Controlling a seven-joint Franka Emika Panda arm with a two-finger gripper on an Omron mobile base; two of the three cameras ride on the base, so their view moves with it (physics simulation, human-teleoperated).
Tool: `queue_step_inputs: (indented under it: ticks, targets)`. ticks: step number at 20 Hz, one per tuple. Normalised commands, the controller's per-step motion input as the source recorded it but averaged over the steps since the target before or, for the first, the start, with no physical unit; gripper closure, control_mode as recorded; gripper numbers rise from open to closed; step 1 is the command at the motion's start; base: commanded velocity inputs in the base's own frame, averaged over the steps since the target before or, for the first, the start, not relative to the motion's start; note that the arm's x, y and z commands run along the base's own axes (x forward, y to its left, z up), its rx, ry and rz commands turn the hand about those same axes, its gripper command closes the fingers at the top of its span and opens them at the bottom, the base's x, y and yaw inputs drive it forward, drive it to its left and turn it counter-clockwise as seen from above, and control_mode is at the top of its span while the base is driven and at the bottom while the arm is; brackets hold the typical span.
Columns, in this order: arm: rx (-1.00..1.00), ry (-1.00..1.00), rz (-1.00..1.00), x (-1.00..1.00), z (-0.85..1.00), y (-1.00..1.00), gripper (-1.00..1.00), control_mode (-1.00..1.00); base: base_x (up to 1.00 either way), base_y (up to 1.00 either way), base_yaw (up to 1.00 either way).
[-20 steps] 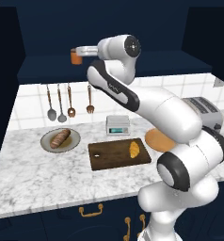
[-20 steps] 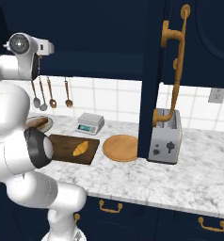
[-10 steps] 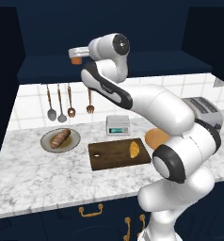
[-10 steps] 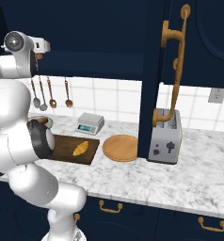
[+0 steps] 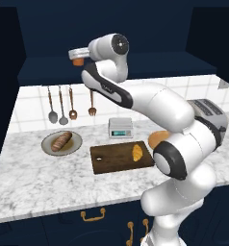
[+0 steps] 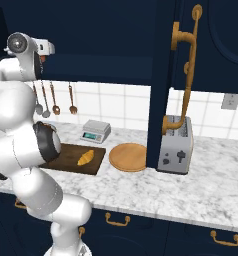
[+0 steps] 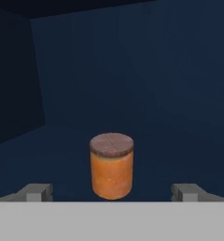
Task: From the different types of pastries on the counter, select a croissant and place it on the cutting board. Then retrieve a jar of jam from the cabinet and place it alongside the croissant on the cutting board.
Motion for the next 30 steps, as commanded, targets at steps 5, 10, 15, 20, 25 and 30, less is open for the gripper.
queue_step_inputs:
  ticks: [5,10,15,20,25,30]
  targets:
    - [-0.05,0.0,0.0,0.09,-0.14,0.15,-1.0,-1.0,0.0,0.0,0.0]
    - [-0.01,0.0,0.0,0.34,0.0,0.0,-1.0,-1.0,0.0,0.0,0.0]
    - [-0.02,0.0,0.0,0.21,0.0,0.03,-1.0,-1.0,0.0,0.0,0.0]
    - [-0.05,0.0,0.0,0.12,-0.03,0.16,-1.0,-1.0,0.0,0.0,0.0]
    - [-0.04,0.0,0.0,0.03,-0.13,0.12,-1.0,-1.0,0.0,0.0,0.0]
    - [-0.02,0.0,0.0,0.12,-0.07,0.0,-1.0,-1.0,0.0,0.0,0.0]
